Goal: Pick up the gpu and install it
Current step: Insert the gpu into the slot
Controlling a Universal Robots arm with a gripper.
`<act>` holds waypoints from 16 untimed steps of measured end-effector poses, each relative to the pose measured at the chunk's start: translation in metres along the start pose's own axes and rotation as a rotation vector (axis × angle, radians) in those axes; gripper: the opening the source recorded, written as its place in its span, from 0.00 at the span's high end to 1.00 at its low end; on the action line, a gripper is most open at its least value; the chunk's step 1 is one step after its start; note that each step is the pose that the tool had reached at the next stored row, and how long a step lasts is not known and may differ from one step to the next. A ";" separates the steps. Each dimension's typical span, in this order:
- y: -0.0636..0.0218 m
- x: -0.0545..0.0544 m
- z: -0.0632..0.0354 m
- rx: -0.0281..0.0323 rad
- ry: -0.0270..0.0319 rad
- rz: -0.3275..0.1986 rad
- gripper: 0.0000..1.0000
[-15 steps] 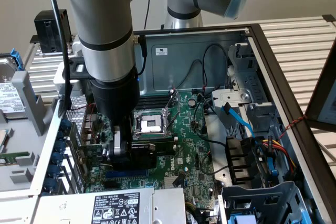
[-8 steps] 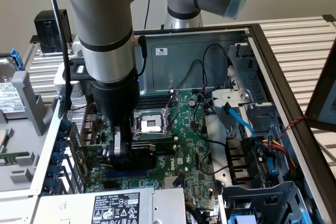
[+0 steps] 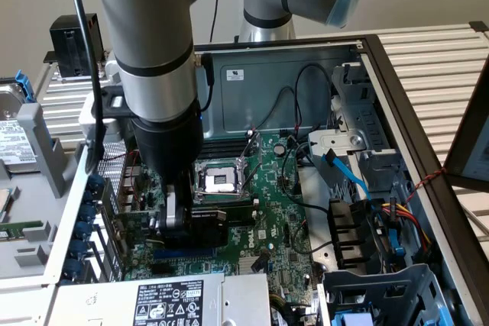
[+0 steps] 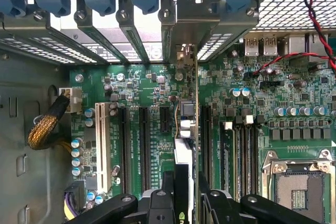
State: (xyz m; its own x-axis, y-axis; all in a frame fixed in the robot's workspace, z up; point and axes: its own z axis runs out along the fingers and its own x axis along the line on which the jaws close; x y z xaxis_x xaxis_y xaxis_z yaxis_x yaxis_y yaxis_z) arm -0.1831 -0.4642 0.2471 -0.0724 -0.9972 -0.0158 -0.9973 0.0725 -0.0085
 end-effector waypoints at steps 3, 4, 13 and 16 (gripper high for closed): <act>0.0000 0.000 0.0002 -0.0001 0.0001 0.000 0.73; 0.0000 0.000 0.0004 0.0000 0.0000 0.000 0.73; 0.0001 -0.001 0.0015 -0.0001 -0.0001 0.000 0.73; 0.0001 -0.001 0.0018 -0.0003 0.0002 0.000 0.73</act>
State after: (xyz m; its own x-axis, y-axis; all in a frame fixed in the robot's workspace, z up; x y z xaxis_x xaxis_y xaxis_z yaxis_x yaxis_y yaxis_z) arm -0.1831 -0.4636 0.2453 -0.0724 -0.9972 -0.0157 -0.9973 0.0726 -0.0082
